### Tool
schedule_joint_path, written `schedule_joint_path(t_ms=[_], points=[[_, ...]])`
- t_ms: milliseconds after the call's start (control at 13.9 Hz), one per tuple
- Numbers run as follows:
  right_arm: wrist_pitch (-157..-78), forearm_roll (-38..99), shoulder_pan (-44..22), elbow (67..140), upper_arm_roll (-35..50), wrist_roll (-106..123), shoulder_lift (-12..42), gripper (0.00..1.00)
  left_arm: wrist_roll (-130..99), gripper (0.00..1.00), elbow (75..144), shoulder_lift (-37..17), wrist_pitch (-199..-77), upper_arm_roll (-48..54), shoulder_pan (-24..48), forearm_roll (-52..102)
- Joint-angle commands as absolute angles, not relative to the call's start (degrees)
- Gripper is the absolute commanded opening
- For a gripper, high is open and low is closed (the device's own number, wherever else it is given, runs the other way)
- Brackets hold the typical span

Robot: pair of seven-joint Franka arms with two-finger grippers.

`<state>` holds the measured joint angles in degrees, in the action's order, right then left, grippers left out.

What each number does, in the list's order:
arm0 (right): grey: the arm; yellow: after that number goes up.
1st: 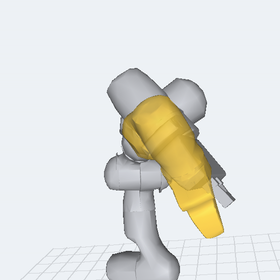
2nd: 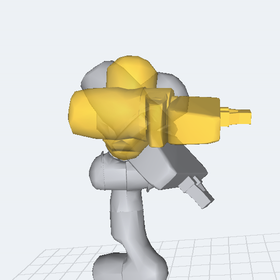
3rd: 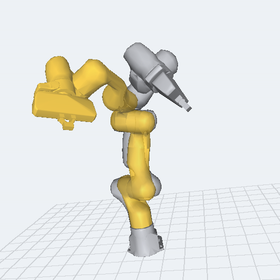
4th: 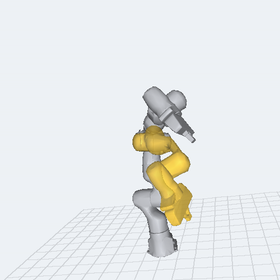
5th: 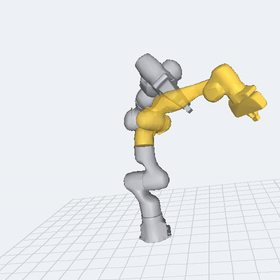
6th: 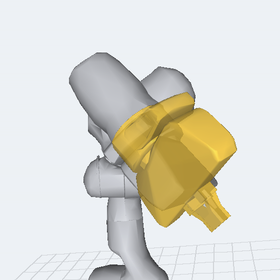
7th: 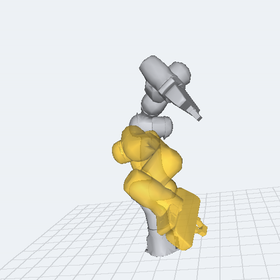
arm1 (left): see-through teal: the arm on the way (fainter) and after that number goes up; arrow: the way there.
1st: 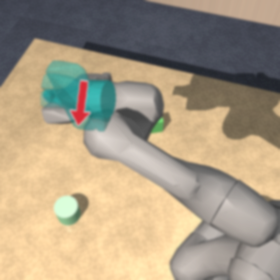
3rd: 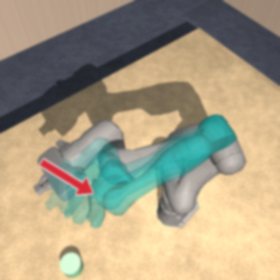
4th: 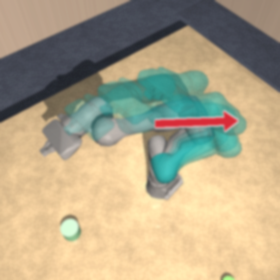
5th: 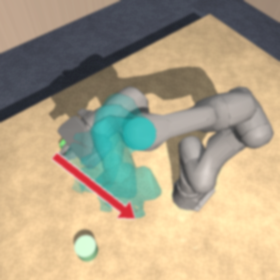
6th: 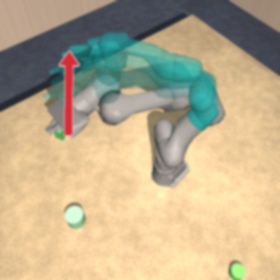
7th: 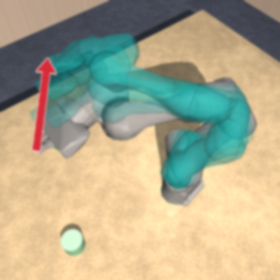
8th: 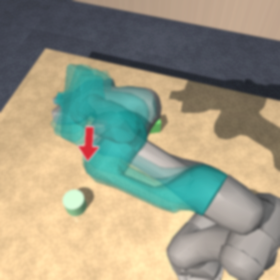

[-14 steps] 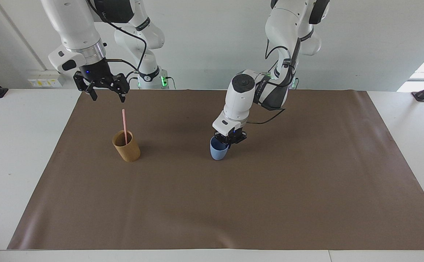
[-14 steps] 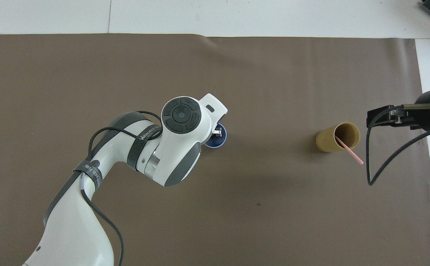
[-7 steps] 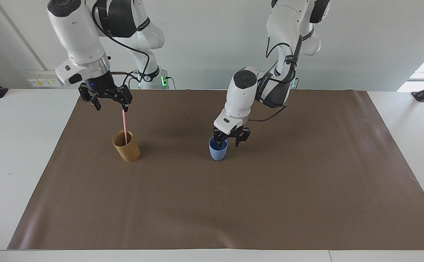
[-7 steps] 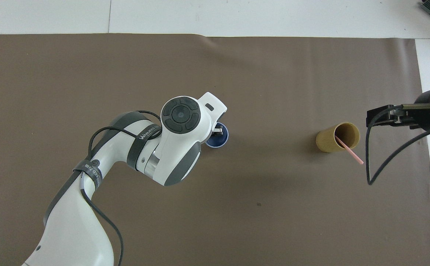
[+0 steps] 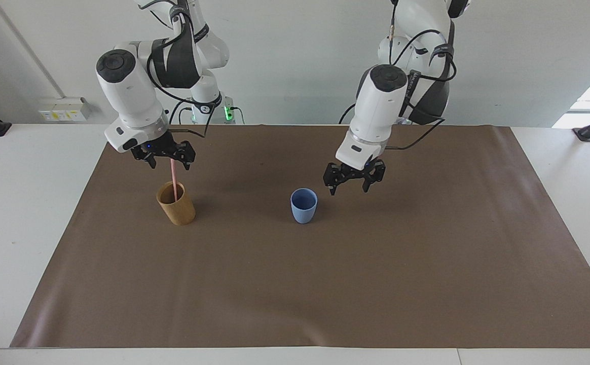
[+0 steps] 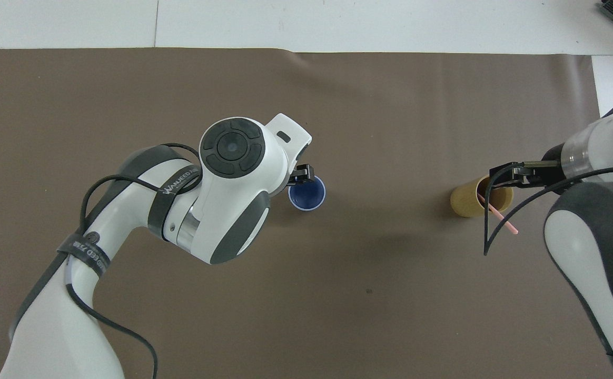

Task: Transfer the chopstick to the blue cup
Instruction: 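Withdraw the left gripper while the right gripper reaches the chopstick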

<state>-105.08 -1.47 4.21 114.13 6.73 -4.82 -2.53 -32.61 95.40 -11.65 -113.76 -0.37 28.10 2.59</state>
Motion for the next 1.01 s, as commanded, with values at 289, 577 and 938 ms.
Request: schedule_joint_path(t_ms=[289, 577, 938], points=[[-107.6, -1.2, 5.2, 122.6, 7.1, 6.6, -7.8, 0.22, -14.5, 1.00, 97.1, -4.0, -98.8, -0.1, 16.3, 3.3], [-106.8, -1.2, 6.0, 122.1, 7.1, 8.0, -7.5, 0.00, -3.2, 1.00, 98.1, -1.7, -97.9, -0.1, 7.8, 3.3], [-101.5, -1.1, 5.3, 112.0, 7.3, 7.5, -6.9, 0.00, 4.9, 1.00, 96.0, 0.1, -95.5, -0.2, 1.9, 2.6]])
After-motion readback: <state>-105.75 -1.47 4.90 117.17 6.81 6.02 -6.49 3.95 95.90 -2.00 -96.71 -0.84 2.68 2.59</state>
